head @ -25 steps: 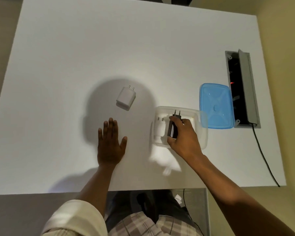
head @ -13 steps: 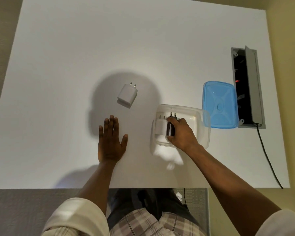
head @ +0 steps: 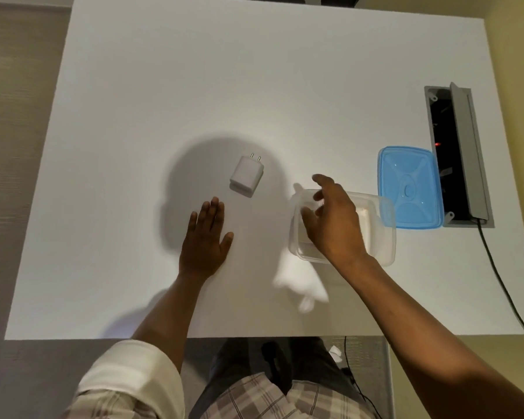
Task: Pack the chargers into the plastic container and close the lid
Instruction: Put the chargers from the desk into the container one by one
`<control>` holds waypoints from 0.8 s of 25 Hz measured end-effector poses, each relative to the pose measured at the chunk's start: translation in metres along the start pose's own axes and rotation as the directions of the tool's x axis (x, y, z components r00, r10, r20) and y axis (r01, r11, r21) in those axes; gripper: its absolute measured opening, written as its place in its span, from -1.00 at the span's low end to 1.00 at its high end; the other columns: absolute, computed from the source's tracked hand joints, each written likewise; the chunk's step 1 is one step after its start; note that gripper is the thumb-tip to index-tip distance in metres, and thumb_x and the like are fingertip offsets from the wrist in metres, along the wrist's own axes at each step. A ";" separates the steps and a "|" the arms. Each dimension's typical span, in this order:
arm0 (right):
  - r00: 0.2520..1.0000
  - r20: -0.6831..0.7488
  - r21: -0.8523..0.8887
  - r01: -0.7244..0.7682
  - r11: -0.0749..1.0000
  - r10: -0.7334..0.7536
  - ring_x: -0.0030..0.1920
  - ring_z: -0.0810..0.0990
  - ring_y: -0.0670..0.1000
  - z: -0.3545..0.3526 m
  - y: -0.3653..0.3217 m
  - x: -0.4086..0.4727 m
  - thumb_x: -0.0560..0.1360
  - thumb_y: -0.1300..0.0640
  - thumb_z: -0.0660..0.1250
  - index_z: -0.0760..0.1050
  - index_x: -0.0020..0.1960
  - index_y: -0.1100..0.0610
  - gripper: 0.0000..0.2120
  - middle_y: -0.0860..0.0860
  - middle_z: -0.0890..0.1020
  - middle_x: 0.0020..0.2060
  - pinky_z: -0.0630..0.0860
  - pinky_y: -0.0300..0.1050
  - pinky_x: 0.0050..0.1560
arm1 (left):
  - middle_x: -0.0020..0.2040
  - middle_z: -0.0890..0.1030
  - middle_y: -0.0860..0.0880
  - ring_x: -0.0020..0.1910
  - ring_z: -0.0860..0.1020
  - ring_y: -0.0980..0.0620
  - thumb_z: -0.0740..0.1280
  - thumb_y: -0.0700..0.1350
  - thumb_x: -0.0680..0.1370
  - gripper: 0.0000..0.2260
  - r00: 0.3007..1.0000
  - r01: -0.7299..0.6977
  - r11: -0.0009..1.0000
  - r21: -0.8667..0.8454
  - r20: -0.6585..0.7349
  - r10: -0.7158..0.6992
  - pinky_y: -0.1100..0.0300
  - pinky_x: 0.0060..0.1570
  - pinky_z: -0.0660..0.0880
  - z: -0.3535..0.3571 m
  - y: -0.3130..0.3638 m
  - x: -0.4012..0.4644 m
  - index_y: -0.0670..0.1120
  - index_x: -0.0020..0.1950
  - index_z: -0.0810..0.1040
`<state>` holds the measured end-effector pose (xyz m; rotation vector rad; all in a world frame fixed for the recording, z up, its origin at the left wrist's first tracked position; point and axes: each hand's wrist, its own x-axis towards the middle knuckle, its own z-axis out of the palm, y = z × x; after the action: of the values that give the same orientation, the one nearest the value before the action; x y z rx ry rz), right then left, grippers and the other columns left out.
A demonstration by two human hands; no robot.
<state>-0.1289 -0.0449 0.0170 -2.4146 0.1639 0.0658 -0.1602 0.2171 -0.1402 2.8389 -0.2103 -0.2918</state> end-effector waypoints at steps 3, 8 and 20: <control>1.000 0.027 0.054 -0.003 0.999 0.002 -0.11 0.58 0.04 0.027 -0.032 0.020 0.46 0.15 0.40 0.34 0.39 0.03 -0.47 0.04 0.55 0.04 0.48 -0.12 -0.06 | 0.65 0.02 -0.09 0.64 0.00 -0.08 0.00 0.09 0.64 -0.39 1.000 0.006 1.000 -0.004 -0.005 -0.006 -0.09 0.60 -0.03 -0.011 -0.017 0.025 -0.12 0.63 -0.02; 0.956 0.260 -0.001 -0.141 0.990 0.136 0.18 0.53 0.25 0.085 -0.050 0.067 0.45 -0.04 0.42 0.20 0.47 0.12 -0.30 0.22 0.47 0.22 0.42 -0.03 0.04 | 0.65 0.05 -0.06 0.64 0.04 -0.08 0.01 -0.06 0.63 -0.44 0.993 0.090 0.994 -0.056 -0.073 -0.094 -0.12 0.60 -0.03 -0.018 -0.025 0.051 -0.09 0.64 -0.01; 0.942 0.200 -0.268 -0.212 0.940 0.270 0.15 0.54 0.29 0.149 -0.067 0.101 0.44 -0.09 0.41 0.12 0.48 0.07 -0.25 0.23 0.31 0.32 0.57 0.05 -0.03 | 0.66 0.02 0.01 0.64 -0.01 0.00 0.05 -0.02 0.61 -0.39 0.984 0.136 0.990 -0.048 -0.112 -0.141 -0.08 0.60 0.03 -0.009 -0.026 0.052 -0.02 0.64 -0.07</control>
<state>-0.0206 0.0937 -0.0601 -2.5926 0.3637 0.5094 -0.1047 0.2355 -0.1487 2.8244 0.0169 -0.1578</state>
